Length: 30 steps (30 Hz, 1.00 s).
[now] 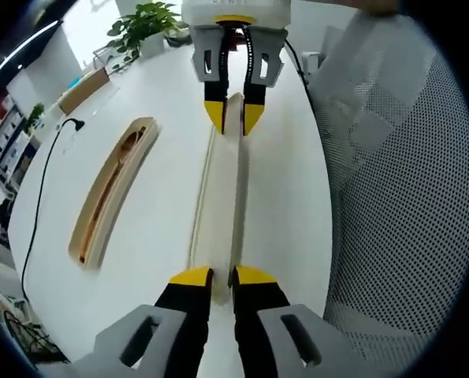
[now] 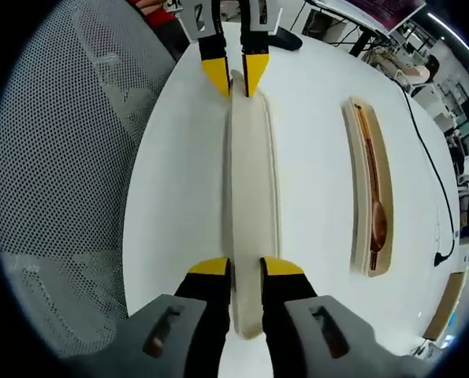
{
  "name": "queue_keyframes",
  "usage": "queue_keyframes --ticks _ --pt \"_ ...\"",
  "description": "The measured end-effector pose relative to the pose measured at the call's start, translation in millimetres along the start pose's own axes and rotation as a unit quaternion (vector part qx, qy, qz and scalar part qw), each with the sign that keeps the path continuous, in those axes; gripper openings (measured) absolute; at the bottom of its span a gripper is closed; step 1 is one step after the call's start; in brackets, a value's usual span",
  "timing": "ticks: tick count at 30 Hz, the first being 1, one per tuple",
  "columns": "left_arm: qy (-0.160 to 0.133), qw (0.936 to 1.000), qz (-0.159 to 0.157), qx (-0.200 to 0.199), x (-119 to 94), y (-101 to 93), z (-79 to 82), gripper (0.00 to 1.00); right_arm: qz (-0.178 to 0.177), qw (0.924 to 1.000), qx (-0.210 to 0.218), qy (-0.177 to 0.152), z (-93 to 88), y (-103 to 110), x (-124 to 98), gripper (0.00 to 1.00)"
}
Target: Arrange the utensils inside the cutlery case until each visible utensil rests in its matching compartment.
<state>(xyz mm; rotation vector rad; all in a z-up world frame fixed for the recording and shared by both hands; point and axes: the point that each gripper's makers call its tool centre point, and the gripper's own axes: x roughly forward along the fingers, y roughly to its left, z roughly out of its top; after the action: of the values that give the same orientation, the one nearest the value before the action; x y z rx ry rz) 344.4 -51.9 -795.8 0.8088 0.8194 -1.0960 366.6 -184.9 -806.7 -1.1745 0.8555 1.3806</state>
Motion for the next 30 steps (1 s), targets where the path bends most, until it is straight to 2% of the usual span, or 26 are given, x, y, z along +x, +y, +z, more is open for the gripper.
queue_keyframes --ticks 8,17,23,30 --pt "-0.004 1.0 0.003 -0.001 -0.8 2.3 2.2 0.08 -0.019 0.9998 -0.005 0.006 -1.4 -7.7 -2.2 0.09" --pt "-0.005 0.9995 0.015 0.028 -3.9 7.5 4.2 0.06 -0.031 0.9995 -0.004 0.008 -0.3 -12.2 -5.0 0.06" --pt "-0.004 0.9994 0.021 0.028 -6.9 12.7 5.4 0.04 -0.04 0.9991 -0.007 0.006 1.2 -17.2 -9.0 0.02" --pt "-0.002 0.9994 0.017 0.03 -7.5 14.3 5.0 0.04 -0.036 0.9993 -0.009 0.005 2.2 -16.1 -9.8 0.02"
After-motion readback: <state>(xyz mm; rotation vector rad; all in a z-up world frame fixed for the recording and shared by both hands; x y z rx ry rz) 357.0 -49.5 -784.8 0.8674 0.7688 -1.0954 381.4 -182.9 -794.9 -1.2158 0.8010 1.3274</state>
